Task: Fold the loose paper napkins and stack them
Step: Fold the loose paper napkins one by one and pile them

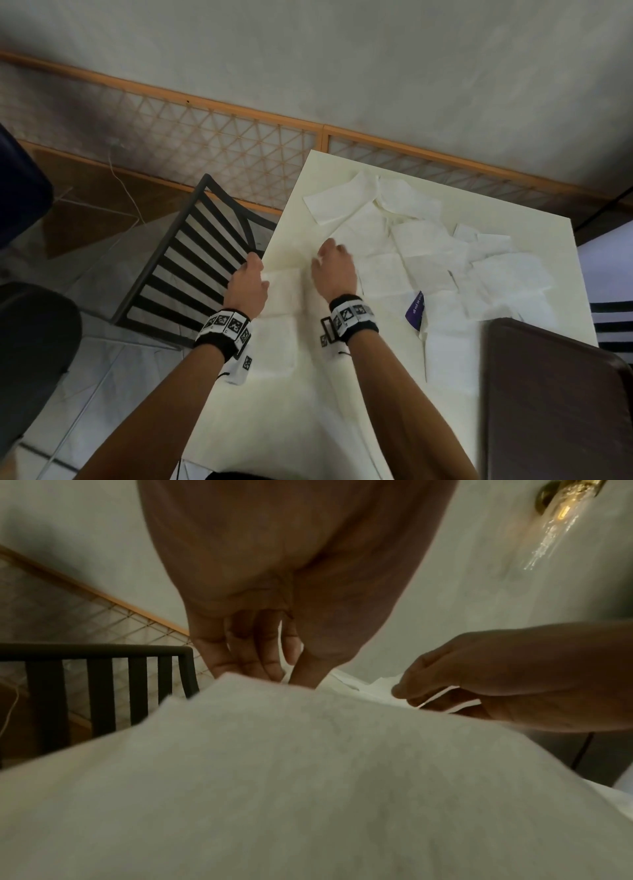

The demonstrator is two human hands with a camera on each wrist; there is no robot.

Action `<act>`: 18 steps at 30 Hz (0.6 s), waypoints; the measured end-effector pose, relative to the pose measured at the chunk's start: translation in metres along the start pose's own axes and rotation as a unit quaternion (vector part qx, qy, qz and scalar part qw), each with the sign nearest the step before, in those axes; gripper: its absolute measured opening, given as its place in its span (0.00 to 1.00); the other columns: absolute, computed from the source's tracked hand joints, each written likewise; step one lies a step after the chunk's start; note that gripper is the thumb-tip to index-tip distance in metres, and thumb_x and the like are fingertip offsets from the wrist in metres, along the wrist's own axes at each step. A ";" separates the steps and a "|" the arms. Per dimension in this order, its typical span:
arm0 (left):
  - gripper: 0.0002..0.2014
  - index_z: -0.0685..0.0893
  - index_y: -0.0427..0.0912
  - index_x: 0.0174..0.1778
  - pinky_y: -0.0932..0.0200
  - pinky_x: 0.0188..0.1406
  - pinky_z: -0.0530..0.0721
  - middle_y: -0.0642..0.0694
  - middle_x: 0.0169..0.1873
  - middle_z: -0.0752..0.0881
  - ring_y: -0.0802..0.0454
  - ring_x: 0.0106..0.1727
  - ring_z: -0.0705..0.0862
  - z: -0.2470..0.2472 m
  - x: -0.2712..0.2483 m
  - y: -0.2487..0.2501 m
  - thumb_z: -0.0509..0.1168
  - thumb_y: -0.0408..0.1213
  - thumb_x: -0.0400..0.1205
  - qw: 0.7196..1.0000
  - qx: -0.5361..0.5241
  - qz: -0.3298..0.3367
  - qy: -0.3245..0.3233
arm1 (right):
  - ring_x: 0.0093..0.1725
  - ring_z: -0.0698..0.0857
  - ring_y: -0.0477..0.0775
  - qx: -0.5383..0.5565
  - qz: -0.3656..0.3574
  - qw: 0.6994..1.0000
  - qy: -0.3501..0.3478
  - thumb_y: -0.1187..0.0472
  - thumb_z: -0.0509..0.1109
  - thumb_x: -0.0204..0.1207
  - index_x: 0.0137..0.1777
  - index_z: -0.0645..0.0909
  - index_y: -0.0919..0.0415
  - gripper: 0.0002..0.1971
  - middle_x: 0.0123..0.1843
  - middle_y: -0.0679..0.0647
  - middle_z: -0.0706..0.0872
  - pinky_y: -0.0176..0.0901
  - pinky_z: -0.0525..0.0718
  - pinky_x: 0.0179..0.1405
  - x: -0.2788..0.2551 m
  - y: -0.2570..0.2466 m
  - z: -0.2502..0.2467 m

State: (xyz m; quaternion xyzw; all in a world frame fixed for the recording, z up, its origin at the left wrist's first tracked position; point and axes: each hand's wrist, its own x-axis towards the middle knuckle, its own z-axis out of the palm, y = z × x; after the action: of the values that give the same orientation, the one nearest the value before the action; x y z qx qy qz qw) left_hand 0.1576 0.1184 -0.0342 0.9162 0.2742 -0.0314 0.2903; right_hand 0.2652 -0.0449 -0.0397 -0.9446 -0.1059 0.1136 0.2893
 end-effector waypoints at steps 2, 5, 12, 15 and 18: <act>0.19 0.74 0.42 0.67 0.36 0.61 0.91 0.38 0.62 0.86 0.36 0.62 0.87 -0.002 0.002 -0.001 0.75 0.29 0.86 1.000 -0.008 0.007 -0.004 | 0.70 0.78 0.71 -0.056 0.036 0.996 0.061 0.59 0.72 0.85 0.73 0.74 0.56 0.19 0.74 0.64 0.76 0.67 0.86 0.65 0.025 0.014 -0.014; 0.24 0.75 0.46 0.70 0.38 0.64 0.88 0.42 0.69 0.81 0.40 0.68 0.81 -0.006 0.000 -0.002 0.78 0.35 0.83 1.000 0.015 0.010 0.013 | 0.73 0.73 0.75 -0.090 0.123 0.986 0.061 0.56 0.72 0.86 0.79 0.73 0.44 0.23 0.79 0.69 0.69 0.68 0.82 0.72 0.053 0.040 -0.030; 0.15 0.81 0.46 0.67 0.50 0.68 0.85 0.50 0.64 0.85 0.50 0.68 0.83 -0.013 -0.017 0.023 0.76 0.38 0.86 0.992 -0.087 0.085 0.037 | 0.50 0.90 0.58 0.054 0.075 0.994 0.066 0.72 0.71 0.86 0.54 0.93 0.57 0.11 0.48 0.55 0.93 0.30 0.78 0.52 0.055 0.073 -0.055; 0.06 0.84 0.47 0.59 0.59 0.58 0.88 0.56 0.55 0.89 0.59 0.60 0.87 -0.012 -0.027 0.040 0.73 0.40 0.89 0.978 -0.173 0.119 0.019 | 0.41 0.87 0.46 0.167 0.054 0.980 0.098 0.66 0.76 0.83 0.50 0.93 0.50 0.09 0.45 0.46 0.91 0.36 0.82 0.50 0.017 0.058 -0.072; 0.10 0.85 0.46 0.64 0.70 0.55 0.85 0.57 0.58 0.90 0.64 0.61 0.87 -0.008 -0.041 0.055 0.68 0.47 0.92 0.966 -0.236 0.105 0.006 | 0.38 0.87 0.46 0.279 0.050 0.955 0.086 0.64 0.79 0.79 0.47 0.92 0.45 0.10 0.48 0.44 0.94 0.35 0.83 0.42 -0.035 0.050 -0.085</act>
State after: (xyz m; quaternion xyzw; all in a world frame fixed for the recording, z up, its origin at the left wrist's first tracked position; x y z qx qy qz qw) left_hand 0.1509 0.0653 0.0099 0.8457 0.1781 0.0707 0.4981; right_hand 0.2617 -0.1397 0.0057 -0.8365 0.0026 0.0709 0.5434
